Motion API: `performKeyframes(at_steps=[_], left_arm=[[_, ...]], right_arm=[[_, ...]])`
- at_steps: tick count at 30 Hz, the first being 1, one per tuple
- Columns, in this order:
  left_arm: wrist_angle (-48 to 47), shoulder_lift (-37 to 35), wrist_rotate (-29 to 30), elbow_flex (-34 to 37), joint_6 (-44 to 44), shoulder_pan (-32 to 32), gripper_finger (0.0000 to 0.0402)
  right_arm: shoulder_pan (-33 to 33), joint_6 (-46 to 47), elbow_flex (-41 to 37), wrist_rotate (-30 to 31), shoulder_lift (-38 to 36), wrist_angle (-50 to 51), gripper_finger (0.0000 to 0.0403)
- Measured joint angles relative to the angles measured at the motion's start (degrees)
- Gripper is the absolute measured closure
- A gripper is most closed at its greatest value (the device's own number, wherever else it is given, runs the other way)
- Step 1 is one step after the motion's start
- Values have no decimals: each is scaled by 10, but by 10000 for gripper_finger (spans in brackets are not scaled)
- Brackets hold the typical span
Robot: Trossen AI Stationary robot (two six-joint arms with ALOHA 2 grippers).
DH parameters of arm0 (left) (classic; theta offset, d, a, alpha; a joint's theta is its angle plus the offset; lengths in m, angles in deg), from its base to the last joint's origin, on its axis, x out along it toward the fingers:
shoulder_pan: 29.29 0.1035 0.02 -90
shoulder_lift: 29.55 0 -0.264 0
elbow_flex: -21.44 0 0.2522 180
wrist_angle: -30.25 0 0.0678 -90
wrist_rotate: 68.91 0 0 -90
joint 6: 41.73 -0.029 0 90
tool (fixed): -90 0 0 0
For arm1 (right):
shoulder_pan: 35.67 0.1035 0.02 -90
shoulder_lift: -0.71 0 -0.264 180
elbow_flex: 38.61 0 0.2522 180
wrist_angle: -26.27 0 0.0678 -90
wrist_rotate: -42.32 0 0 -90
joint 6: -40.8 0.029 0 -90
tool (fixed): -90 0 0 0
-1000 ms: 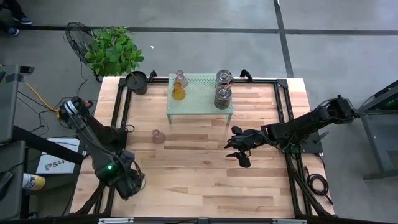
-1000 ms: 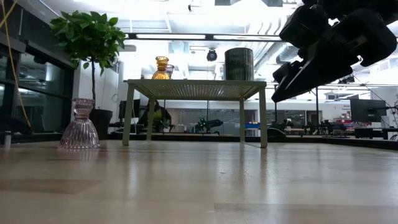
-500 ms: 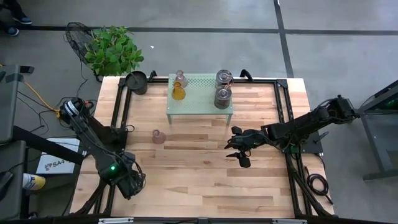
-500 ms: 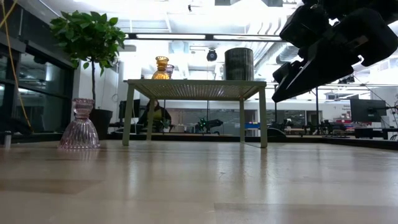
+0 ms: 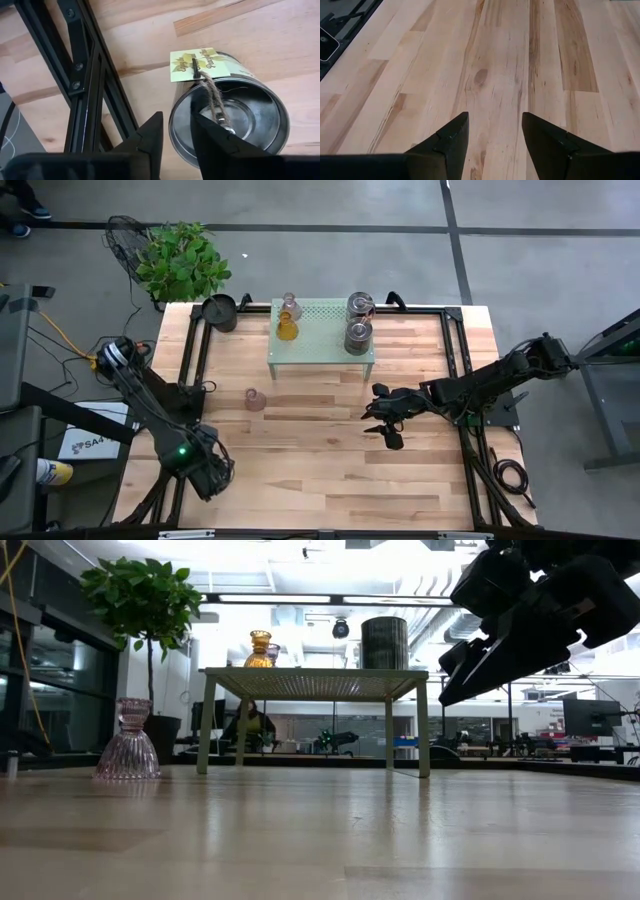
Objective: Pick & Place candle stick holders
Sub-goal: Put the scented candle on the shelf
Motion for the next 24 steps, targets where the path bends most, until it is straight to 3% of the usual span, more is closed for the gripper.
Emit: performKeyframes(at_steps=[14,21,24], left_arm=[[14,25,1,-2,-28,-1,319],[18,26,-6,-1,-41,-1,393],[30,25,-9,7,-55,-1,394]], right_arm=[[0,1,0,-1,0,0,224],[0,4,0,-2,0,0,224],[0,4,0,-2,0,0,224]])
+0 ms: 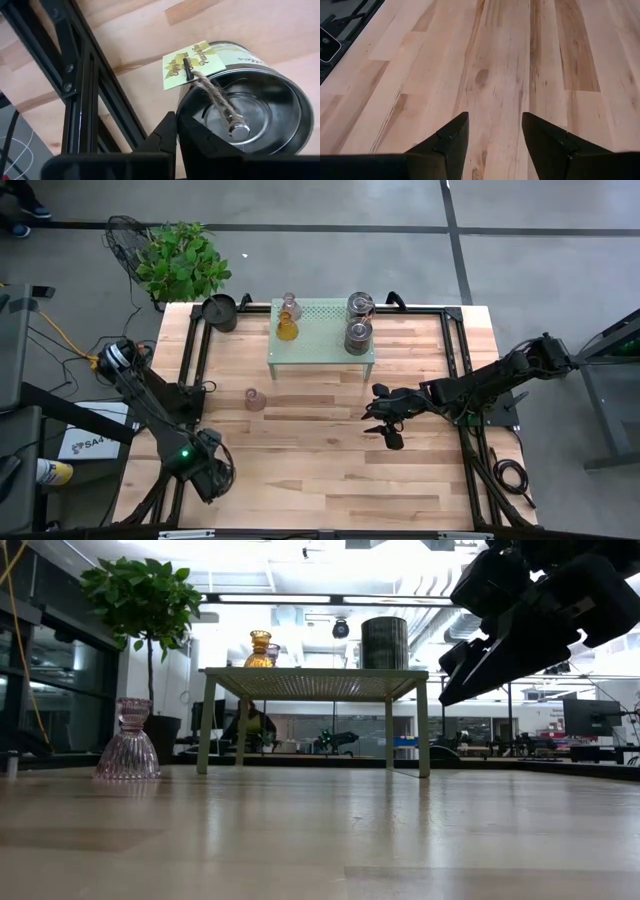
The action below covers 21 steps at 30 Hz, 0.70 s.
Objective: Pick & Place candle stick holders
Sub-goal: Put the scented candle on the shelf
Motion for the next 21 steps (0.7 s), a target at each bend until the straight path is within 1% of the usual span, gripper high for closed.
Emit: performKeyframes(at_steps=[4,8,10,14,17,21], left_arm=[[12,-1,-1,16,-19,3,399],[12,-4,-1,15,-63,27,400],[9,-4,15,9,-93,42,400],[11,-4,57,1,-165,87,401],[16,-4,65,1,-233,132,401],[46,-4,100,1,-345,201,401]], right_arm=[[0,0,0,-17,0,0,224],[0,-5,0,-25,0,0,224],[0,-14,5,-33,0,2,224],[4,-52,31,-70,0,4,224],[17,-98,69,-76,0,50,224],[35,-156,141,-56,0,165,224]])
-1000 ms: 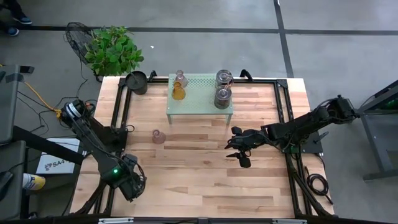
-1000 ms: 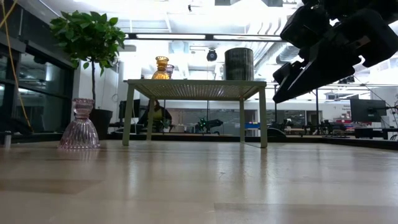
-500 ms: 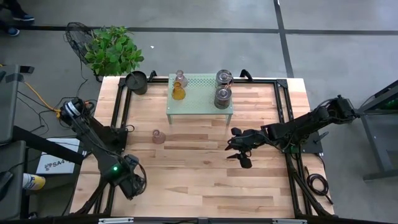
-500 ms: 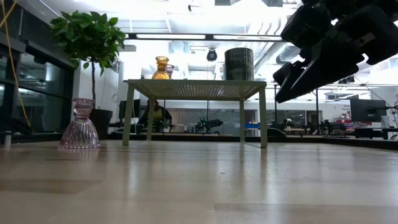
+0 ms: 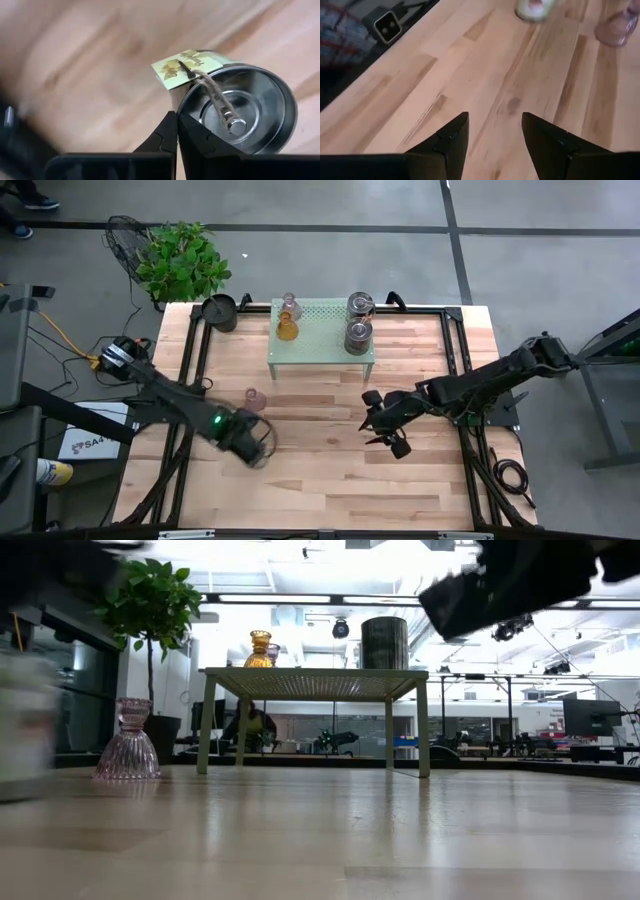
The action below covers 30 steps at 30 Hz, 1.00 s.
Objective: Pick & Place candle stick holders
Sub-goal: Put the scented candle on the shelf
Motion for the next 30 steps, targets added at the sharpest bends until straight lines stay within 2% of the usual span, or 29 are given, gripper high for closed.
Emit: performKeyframes(at_steps=[5,14,23,30], left_arm=[[71,0,45,0,-142,82,401],[211,9,60,3,-347,195,401],[326,36,29,2,-458,259,401],[401,55,8,2,-499,275,401]], right_arm=[[15,-63,63,16,0,84,224],[30,-171,73,16,16,75,224],[28,-232,73,32,100,7,224],[19,-266,128,60,150,-4,224]])
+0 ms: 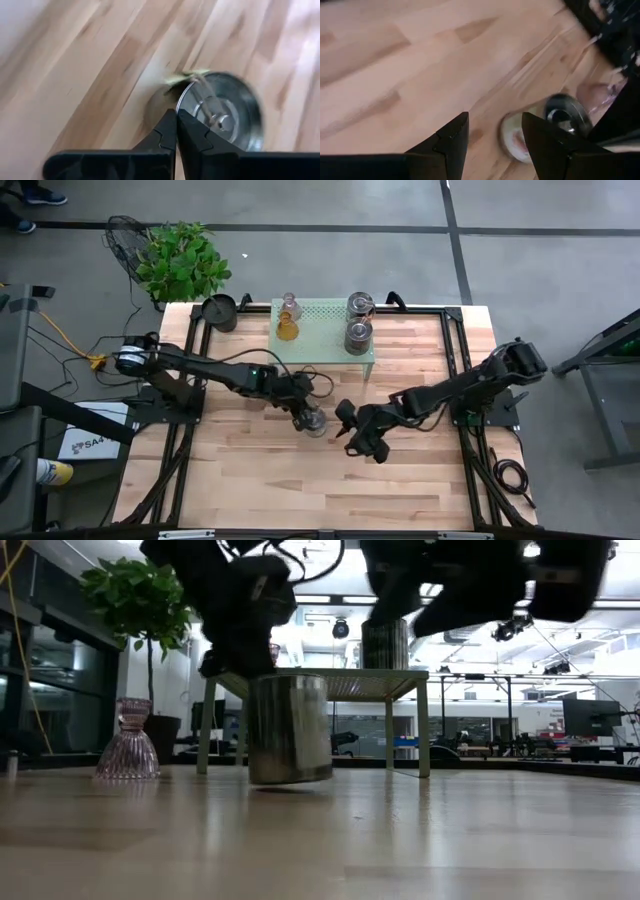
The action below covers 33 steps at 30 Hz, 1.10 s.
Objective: Pick & Place candle stick holders
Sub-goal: Put the scented candle on the shelf
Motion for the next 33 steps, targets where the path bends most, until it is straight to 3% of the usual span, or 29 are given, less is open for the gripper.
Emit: performKeyframes(at_steps=[11,33], left_arm=[[67,16,5,-1,-27,2,400],[88,16,12,-1,-46,2,401]], right_arm=[[-36,-28,76,14,80,41,224],[-56,-56,78,38,121,58,247]])
